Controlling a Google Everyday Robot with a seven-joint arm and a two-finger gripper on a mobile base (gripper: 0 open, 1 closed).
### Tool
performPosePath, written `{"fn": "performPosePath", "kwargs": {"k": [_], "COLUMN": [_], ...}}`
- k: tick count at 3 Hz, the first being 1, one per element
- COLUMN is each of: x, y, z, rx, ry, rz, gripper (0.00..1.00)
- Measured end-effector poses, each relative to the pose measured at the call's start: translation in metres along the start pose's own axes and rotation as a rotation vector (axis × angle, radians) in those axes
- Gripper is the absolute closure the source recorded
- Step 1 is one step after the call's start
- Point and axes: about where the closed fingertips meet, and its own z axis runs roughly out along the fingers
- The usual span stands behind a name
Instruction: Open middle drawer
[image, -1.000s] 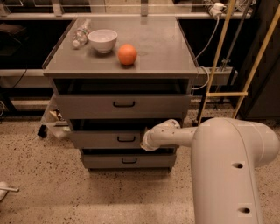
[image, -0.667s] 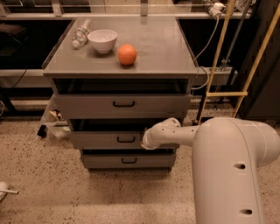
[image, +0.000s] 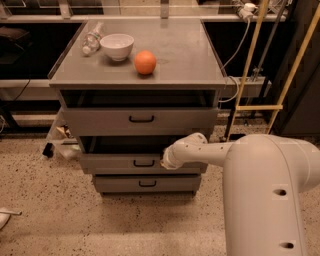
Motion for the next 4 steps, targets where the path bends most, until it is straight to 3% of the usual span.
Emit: {"fn": "performPosePath", "kwargs": {"k": [4], "x": [0.001], "y": [0.011], "z": [-0.017], "rx": [-0.001], "ry": [-0.01], "rz": [-0.017], "gripper": [1.0]}}
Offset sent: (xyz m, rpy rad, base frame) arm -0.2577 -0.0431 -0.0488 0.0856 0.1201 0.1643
